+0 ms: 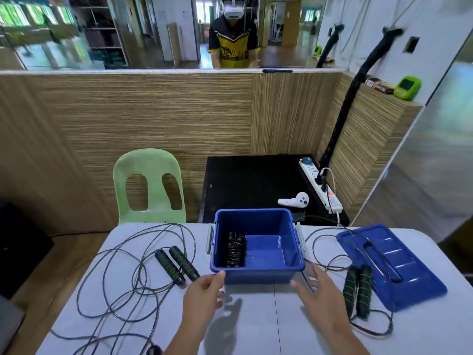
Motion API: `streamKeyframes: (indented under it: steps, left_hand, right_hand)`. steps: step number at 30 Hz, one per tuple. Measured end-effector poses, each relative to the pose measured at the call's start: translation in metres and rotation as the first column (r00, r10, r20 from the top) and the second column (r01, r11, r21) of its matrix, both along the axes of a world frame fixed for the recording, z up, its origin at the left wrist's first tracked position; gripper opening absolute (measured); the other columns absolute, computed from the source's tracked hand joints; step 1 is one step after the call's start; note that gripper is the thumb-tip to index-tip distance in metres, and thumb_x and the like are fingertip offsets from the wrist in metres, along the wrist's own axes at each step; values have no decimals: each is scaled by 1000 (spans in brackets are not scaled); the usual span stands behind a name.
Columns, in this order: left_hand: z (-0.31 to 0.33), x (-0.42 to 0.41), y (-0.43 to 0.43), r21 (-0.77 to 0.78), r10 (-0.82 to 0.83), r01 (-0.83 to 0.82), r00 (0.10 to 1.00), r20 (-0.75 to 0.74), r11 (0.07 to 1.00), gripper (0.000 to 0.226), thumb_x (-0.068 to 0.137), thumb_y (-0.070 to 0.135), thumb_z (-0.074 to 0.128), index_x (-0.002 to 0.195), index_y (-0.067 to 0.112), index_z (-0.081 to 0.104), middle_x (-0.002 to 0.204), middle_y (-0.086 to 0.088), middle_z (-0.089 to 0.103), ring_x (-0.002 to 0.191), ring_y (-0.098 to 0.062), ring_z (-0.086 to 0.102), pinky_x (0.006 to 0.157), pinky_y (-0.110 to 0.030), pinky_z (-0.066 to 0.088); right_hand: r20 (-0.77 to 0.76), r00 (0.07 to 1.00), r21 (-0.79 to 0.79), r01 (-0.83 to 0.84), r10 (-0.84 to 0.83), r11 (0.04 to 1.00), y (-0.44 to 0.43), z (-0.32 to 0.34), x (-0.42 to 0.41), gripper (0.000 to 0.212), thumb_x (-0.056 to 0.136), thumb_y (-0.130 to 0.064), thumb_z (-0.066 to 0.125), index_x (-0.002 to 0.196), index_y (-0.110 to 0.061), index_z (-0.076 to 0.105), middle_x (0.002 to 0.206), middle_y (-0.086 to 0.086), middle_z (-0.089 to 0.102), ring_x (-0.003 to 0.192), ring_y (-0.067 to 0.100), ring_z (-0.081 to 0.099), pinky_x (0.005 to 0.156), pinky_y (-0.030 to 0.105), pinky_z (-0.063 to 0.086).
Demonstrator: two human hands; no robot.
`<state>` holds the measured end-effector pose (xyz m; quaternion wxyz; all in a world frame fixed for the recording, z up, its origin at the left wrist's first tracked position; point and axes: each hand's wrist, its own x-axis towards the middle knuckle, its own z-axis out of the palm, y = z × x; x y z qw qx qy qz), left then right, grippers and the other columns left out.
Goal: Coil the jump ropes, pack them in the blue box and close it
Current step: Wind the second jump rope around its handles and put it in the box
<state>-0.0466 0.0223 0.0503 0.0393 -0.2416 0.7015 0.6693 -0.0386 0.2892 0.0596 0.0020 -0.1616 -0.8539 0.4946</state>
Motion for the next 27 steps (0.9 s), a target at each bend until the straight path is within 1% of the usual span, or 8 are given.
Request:
streamKeyframes:
  steps: [4,10,12,17,19,22,24,27]
  left_hand:
    - [3,12,11,-20,-110,111,994,22,994,28,92,39,73,91,12,77,71,-4,77,64,-14,75,71,-43,65]
    - [14,21,49,14,-271,271,962,12,962,21,95,26,72,91,6,75,70,-2,76,56,-6,72,49,-20,54]
    - [14,22,68,18,-325,325,946,10,946,16,95,21,72,90,5,74,78,-4,76,56,-4,72,47,-18,53]
    - [13,23,117,-21,-465,466,885,20,885,22,95,12,71,82,-4,73,69,-5,74,57,-4,72,51,-22,54]
    - [17,22,138,-18,-483,484,875,38,875,21,95,9,70,84,-9,72,71,-8,70,56,-4,71,51,-22,54]
    - [13,17,169,-107,-530,531,847,39,841,16,94,22,73,82,12,76,72,-1,74,67,-13,73,71,-37,64]
    - [19,15,190,-162,-558,554,829,22,817,12,93,28,74,83,23,77,76,4,76,79,-19,72,80,-48,62]
    - [29,9,228,-219,-598,575,800,-50,788,4,92,31,73,88,31,75,81,8,76,81,-16,72,84,-46,61]
  right_hand:
    - [34,992,-17,122,-122,992,-2,-8,23,65,91,-27,74,150,-18,47,133,-4,62,114,16,62,101,39,51]
    - [116,965,16,235,-235,972,17,-8,61,61,93,-17,69,150,-15,46,129,-3,64,110,14,60,97,27,45]
    - [146,950,59,270,-276,961,30,-8,72,59,91,-22,69,147,-20,49,128,-5,66,109,13,63,101,31,48]
    - [191,915,161,327,-354,931,70,-11,91,39,91,-26,68,129,-31,59,120,-7,68,109,14,65,99,34,51]
    - [203,906,157,343,-370,926,89,-17,94,44,90,-32,71,133,-31,57,123,-6,68,110,16,66,100,39,52]
    - [245,896,160,339,-370,927,121,-32,91,52,89,-38,67,138,-33,52,128,-13,64,110,13,66,102,37,51]
    - [269,886,155,347,-377,925,134,-23,85,58,85,-45,62,140,-34,52,130,-17,64,111,10,65,105,39,50]
    - [283,889,173,321,-359,931,150,-13,74,58,90,-40,61,145,-29,49,136,-12,62,119,13,62,108,36,45]
